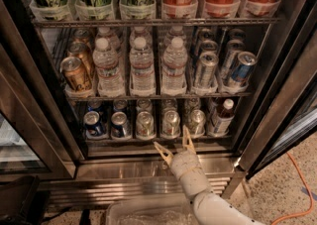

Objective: Pick 7up can from bottom shelf of fridge

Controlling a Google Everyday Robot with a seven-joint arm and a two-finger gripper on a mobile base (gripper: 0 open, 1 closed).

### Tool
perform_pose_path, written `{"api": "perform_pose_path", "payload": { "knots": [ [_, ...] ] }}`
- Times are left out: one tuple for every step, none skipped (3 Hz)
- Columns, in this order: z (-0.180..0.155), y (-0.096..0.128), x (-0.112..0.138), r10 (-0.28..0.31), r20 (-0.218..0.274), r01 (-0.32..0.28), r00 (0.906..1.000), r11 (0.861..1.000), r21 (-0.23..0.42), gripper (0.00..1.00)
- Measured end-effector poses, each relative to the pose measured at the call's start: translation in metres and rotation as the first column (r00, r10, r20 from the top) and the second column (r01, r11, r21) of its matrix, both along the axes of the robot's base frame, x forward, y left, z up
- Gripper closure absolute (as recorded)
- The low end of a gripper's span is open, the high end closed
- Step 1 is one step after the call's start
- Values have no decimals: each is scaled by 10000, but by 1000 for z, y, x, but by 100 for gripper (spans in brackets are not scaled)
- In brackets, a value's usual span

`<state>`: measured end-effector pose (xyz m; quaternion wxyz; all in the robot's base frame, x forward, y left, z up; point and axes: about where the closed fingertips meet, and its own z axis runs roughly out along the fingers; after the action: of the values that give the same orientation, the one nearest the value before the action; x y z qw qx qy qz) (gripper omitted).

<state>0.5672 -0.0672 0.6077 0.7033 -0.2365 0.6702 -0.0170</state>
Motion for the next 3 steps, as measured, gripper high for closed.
{"api": "perform_pose_path", "payload": {
  "knots": [
    [2,4,7,-150,212,143,9997,9995,285,27],
    [4,6,15,-332,379,309,9987,9978,586,29],
    [6,2,24,-652,548,604,9964,9946,840,32]
  ]
}}
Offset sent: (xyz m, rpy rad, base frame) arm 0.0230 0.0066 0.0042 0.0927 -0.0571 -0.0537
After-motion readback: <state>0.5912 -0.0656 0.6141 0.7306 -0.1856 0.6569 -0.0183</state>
